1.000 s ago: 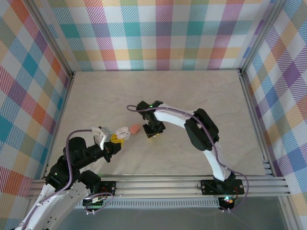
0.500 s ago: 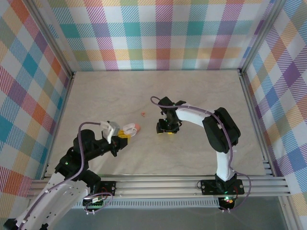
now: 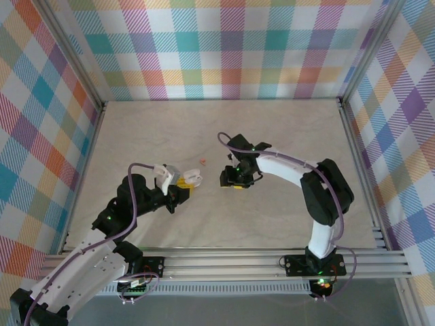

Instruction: Insert the wireless bluetooth earbuds into the charging case

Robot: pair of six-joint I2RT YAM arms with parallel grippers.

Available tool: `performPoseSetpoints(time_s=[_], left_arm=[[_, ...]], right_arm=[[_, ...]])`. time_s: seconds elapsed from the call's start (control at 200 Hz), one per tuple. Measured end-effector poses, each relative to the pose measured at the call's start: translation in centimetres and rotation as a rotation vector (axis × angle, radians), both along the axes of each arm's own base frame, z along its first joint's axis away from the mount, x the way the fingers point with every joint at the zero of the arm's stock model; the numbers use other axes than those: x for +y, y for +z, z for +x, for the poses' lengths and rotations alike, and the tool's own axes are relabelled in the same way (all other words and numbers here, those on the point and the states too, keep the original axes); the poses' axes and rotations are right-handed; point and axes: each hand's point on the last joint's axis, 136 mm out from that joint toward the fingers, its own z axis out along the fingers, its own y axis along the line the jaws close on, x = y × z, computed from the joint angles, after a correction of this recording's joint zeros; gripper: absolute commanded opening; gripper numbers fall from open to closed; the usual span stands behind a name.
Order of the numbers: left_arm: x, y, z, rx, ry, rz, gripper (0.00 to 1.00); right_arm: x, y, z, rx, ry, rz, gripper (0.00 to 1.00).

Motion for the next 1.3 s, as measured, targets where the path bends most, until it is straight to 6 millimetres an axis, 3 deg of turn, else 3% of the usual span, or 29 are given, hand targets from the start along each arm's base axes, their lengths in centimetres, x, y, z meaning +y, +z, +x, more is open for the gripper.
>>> performPoseSetpoints(time_s=[0.16, 0.41, 0.53, 0.8, 1.015, 1.3], left_arm=[[0.1, 0.0, -0.2, -0.008, 0.001, -0.005, 0.00], [0.2, -0.4, -0.2, -0.002, 0.003, -0.001, 0.00], [0.1, -0.6, 0.0, 0.002, 0.003, 0.002, 0.00], [-0.6, -1.1, 1.0, 0.011, 0.001, 0.007, 0.00], [-1.1, -1.9, 1.7, 0.032, -0.006, 0.017, 0.00], [-1.1, -1.1, 1.5, 0.007, -0.007, 0.001, 0.00]], right_arm=[[-1.1, -0.1, 1.4, -0.048, -0.009, -0.048, 0.46], [-1.7, -2.0, 3.4, -0.071, 0.019, -0.153, 0.46], [-2.1, -2.5, 4.0, -0.084, 0.031, -0.200, 0.37], [-2.1, -2.8, 5.1, -0.106, 0.072, -0.243, 0.31], [-1.7, -3.6, 5.0, -0.079, 0.083, -0.237, 0.27], [-1.2, -3.7, 4.7, -0.063, 0.092, -0.208, 0.18]])
